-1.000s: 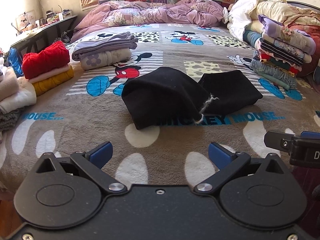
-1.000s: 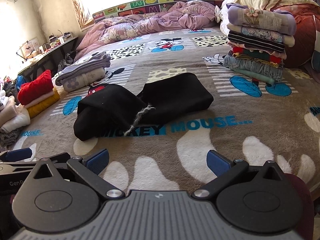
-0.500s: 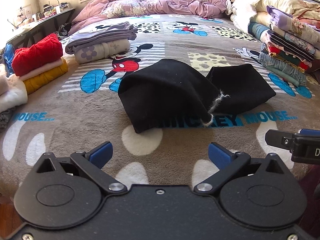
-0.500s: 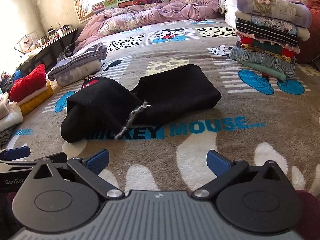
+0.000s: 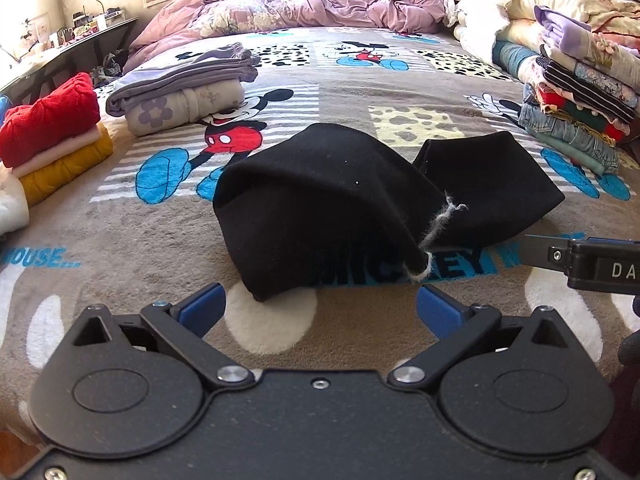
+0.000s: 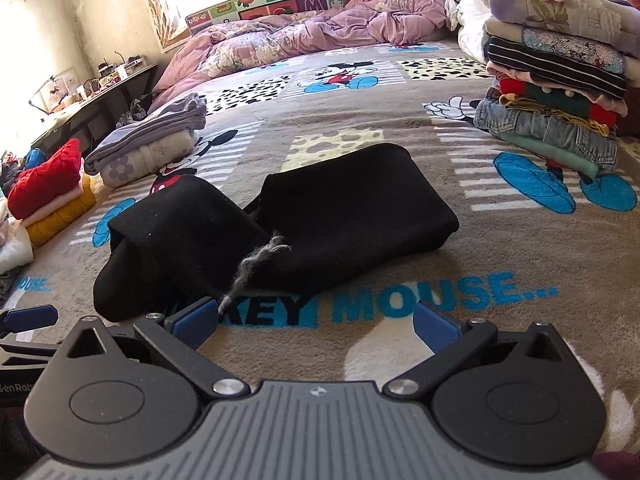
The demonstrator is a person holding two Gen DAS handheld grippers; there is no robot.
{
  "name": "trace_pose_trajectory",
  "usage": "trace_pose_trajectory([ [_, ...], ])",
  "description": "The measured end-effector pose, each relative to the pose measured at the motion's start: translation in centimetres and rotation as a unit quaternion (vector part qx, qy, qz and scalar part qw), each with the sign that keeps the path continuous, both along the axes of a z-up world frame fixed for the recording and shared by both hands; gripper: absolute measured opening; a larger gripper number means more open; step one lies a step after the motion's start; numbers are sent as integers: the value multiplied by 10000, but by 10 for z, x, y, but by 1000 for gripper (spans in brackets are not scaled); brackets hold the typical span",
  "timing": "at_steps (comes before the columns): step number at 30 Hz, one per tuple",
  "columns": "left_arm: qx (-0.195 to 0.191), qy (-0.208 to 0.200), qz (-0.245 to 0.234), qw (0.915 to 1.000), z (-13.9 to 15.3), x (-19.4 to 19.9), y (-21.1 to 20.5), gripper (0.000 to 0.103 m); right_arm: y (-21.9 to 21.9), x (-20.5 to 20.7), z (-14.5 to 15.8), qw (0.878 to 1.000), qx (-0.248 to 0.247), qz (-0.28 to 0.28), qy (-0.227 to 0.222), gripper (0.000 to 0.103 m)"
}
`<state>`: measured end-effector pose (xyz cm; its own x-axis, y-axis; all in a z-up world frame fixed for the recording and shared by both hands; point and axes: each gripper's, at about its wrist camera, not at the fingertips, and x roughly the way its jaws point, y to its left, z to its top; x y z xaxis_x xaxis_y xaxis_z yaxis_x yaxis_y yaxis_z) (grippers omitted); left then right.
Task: Fold clothes
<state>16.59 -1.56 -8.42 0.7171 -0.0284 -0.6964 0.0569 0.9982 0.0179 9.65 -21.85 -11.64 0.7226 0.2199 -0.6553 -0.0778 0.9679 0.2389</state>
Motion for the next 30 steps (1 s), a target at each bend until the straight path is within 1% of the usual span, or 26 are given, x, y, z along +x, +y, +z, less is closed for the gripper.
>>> trace_pose_trajectory([
  [3, 53, -107, -124, 9999, -4, 8, -3, 103, -4, 13, -5, 10000, -10, -53, -62, 103],
  [6, 155, -252, -452, 9985, -13, 15, -6, 103, -7, 27, -9, 9998, -29, -118, -168, 103],
  [7, 205, -299, -576, 9977, -16, 17, -6, 103, -9, 29, -12, 9997, 43, -131, -213, 103],
  [10, 603, -531, -746, 9940, -26, 19, -5, 103, -16, 35, -21, 9989, 259, -168, -347, 103],
  [13, 1047, -573, -838, 9893, -32, 24, -3, 103, -21, 42, -31, 9985, 419, -147, -330, 103],
  [14, 1133, -613, -858, 9880, -32, 24, -2, 103, -22, 44, -34, 9983, 484, -123, -303, 103],
  [17, 1381, -742, -989, 9827, -34, 25, 1, 103, -26, 47, -35, 9950, 877, -91, -469, 103],
  [19, 1721, -931, -1124, 9742, -37, 23, -3, 103, -30, 51, -36, 9926, 1122, 13, -461, 103],
  [20, 1919, -1041, -1224, 9682, -39, 22, -6, 103, -30, 53, -37, 9925, 1136, 28, -446, 103],
  [22, 2273, -1291, -1461, 9541, -43, 18, -11, 100, -32, 56, -37, 9929, 1110, 46, -414, 103],
  [24, 2533, -1522, -1783, 9385, -46, 14, -16, 94, -36, 57, -37, 9930, 1092, 9, -456, 103],
  [25, 2624, -1617, -1941, 9313, -48, 13, -17, 94, -39, 56, -37, 9925, 1120, -35, -486, 103],
  [26, 2670, -1679, -2084, 9258, -49, 13, -19, 91, -41, 57, -38, 9917, 1193, -54, -475, 103],
  [27, 2707, -1726, -2219, 9207, -51, 13, -20, 86, -44, 57, -39, 9908, 1268, -74, -461, 103],
  [28, 2769, -1780, -2331, 9151, -52, 14, -22, 82, -47, 58, -40, 9898, 1356, -96, -428, 103],
  [30, 2927, -1846, -2461, 9054, -56, 17, -24, 80, -50, 59, -43, 9884, 1472, -135, -357, 103],
])
